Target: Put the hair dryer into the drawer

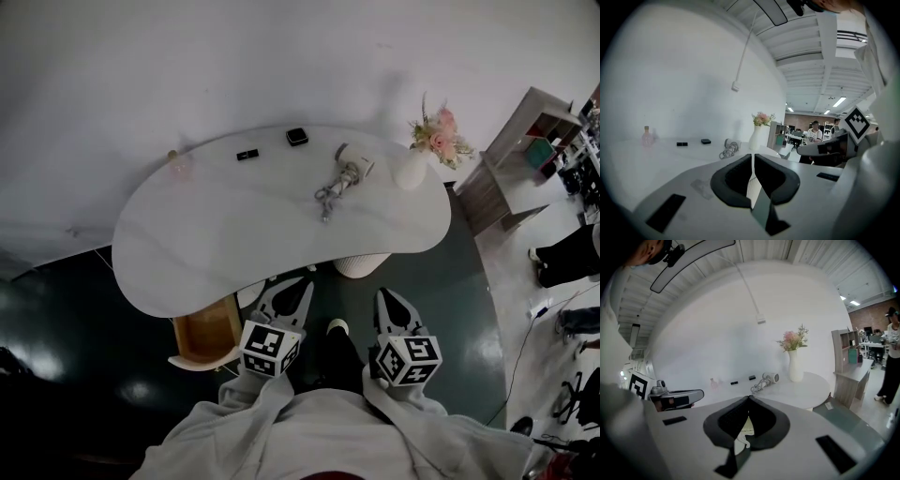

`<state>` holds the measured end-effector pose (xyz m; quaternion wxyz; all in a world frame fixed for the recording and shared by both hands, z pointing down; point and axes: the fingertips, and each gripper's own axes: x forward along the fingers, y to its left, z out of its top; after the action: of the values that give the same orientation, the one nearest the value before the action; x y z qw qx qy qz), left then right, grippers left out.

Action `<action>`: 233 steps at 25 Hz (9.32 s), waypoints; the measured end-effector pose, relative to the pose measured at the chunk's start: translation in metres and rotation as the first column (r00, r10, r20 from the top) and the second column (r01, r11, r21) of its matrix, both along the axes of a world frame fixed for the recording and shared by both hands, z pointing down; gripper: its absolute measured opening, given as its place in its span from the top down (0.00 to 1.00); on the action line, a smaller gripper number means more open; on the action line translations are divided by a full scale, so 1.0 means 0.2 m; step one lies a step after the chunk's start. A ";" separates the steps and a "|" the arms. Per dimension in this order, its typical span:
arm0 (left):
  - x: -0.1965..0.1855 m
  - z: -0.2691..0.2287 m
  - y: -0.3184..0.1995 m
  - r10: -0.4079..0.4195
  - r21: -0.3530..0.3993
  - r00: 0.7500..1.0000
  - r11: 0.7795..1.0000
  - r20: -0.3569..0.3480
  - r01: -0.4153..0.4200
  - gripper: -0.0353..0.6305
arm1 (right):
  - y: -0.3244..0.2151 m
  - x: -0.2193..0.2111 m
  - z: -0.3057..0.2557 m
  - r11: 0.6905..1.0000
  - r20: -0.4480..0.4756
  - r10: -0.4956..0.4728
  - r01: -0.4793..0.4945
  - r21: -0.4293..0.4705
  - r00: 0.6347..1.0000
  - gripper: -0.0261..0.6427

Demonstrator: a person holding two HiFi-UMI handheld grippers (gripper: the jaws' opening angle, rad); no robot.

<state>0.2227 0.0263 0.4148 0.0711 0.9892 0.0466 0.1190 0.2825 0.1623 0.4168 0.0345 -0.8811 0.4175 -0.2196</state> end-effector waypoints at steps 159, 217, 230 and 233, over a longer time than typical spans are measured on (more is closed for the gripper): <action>-0.26 0.56 -0.75 -0.419 0.099 0.805 0.903 0.420 0.419 0.64 | -1.00 -0.04 0.31 0.802 0.119 -0.580 0.591 -0.088 0.806 0.89; -1.56 1.20 -0.68 -0.344 -0.045 0.525 0.804 0.778 0.593 0.64 | -1.53 -1.05 0.47 0.482 0.144 -0.851 0.860 -0.166 0.505 0.89; -1.42 1.26 -0.83 -0.249 -0.079 0.518 0.844 0.819 0.530 0.64 | -1.51 -0.94 0.48 0.504 0.190 -0.830 0.851 -0.147 0.524 0.89; -1.39 1.28 -0.88 -0.236 -0.076 0.516 0.855 0.824 0.513 0.64 | -1.49 -0.89 0.48 0.522 0.200 -0.815 0.840 -0.150 0.543 0.89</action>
<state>-0.0545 -0.1493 0.6703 0.2627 0.7936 -0.1892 0.5152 0.1043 -0.1361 0.5131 -0.1532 -0.5613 0.7553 -0.3017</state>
